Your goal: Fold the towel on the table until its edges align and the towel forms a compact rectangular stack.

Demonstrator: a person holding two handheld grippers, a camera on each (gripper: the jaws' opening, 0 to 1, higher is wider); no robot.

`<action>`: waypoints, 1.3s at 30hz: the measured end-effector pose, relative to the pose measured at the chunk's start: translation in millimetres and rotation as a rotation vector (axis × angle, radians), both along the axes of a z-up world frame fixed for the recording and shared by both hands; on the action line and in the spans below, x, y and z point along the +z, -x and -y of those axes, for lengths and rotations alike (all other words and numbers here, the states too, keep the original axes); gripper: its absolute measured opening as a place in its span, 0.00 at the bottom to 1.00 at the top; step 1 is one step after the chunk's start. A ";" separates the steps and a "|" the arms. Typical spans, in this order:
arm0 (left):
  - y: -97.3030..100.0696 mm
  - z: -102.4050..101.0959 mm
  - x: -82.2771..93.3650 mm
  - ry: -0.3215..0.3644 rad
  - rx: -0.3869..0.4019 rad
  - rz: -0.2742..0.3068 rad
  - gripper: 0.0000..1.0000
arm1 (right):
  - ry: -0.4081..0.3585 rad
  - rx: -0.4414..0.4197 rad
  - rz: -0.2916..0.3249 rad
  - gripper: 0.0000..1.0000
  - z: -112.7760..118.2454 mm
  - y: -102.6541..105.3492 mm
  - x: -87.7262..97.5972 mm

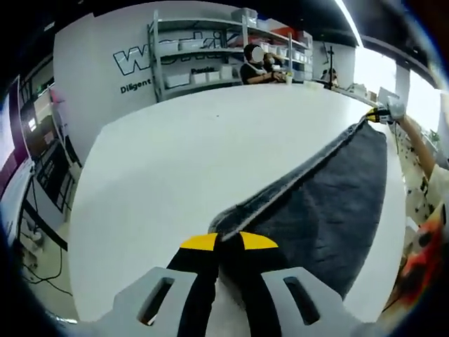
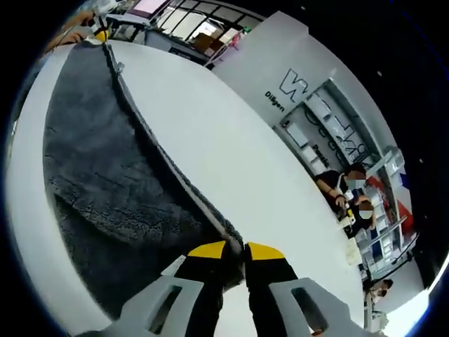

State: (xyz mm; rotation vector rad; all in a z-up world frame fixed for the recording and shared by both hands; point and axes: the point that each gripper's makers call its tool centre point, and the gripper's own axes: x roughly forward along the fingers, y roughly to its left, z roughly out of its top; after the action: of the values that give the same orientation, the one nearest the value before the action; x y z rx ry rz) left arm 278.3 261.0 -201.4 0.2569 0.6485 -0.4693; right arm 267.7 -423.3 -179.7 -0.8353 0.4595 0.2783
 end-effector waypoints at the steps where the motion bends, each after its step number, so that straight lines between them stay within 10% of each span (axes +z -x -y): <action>1: 0.5 -2.4 -1.7 -0.017 0.003 0.002 0.20 | -0.009 -0.007 0.012 0.14 1.0 -0.4 1.8; 13: 17.3 -13.4 -0.9 0.054 0.041 0.022 0.47 | -0.153 -0.068 0.034 0.53 18.8 11.4 11.3; 28: 72.1 -0.1 -3.2 0.204 0.022 -0.010 0.50 | -0.451 -0.103 -0.141 0.33 18.8 72.6 -8.7; 39: 107.4 -3.2 -16.6 0.259 0.018 -0.059 0.33 | -0.526 -0.138 -0.236 0.28 18.2 106.1 -28.8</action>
State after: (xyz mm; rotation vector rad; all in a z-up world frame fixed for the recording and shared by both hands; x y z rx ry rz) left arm 170.9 264.2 -218.0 -0.0075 0.6393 -0.5390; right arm 161.6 -441.5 -208.5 -0.2554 0.6269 0.3515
